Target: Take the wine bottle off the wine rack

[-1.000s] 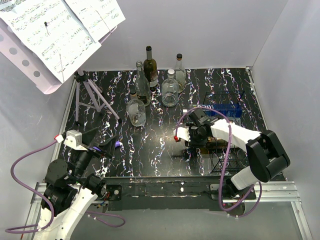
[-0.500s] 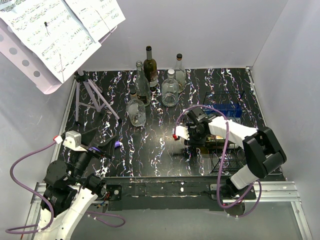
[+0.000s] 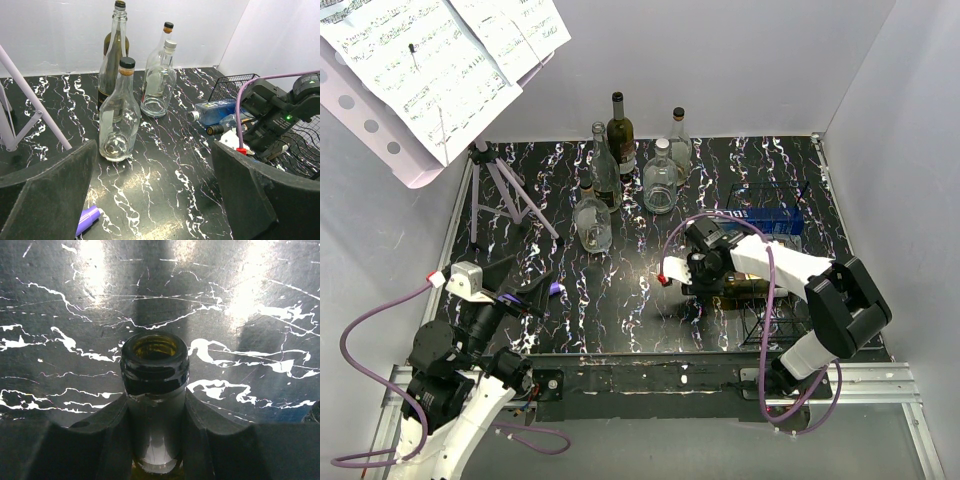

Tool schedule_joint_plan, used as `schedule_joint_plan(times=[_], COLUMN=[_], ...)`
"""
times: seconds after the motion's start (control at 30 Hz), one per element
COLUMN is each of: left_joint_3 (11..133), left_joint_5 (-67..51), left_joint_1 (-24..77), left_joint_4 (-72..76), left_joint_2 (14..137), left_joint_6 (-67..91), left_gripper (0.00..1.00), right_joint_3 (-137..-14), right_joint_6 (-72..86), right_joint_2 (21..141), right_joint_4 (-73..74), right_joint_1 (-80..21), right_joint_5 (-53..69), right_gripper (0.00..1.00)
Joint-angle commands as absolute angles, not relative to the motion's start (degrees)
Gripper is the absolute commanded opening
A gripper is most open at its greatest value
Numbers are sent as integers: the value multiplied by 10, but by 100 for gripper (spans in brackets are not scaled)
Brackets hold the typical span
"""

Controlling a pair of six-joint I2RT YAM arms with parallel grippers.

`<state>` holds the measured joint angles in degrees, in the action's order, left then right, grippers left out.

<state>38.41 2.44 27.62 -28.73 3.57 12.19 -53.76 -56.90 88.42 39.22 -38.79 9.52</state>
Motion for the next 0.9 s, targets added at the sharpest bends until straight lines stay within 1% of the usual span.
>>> schedule_joint_plan(times=[0.0, 0.33, 0.87], left_joint_3=[395, 394, 395], left_joint_5=[22, 19, 18], left_joint_1=[279, 279, 279], left_joint_4=[-288, -287, -287], left_joint_2=[38, 41, 41], left_joint_6=[119, 119, 119], left_gripper=[98, 98, 98], right_joint_3=[-556, -576, -623], right_joint_6=[-537, -511, -470], right_joint_2=[860, 868, 817], right_joint_4=[437, 436, 453], right_joint_1=[-406, -447, -511], right_joint_5=[118, 124, 171], right_gripper=[1, 1, 1])
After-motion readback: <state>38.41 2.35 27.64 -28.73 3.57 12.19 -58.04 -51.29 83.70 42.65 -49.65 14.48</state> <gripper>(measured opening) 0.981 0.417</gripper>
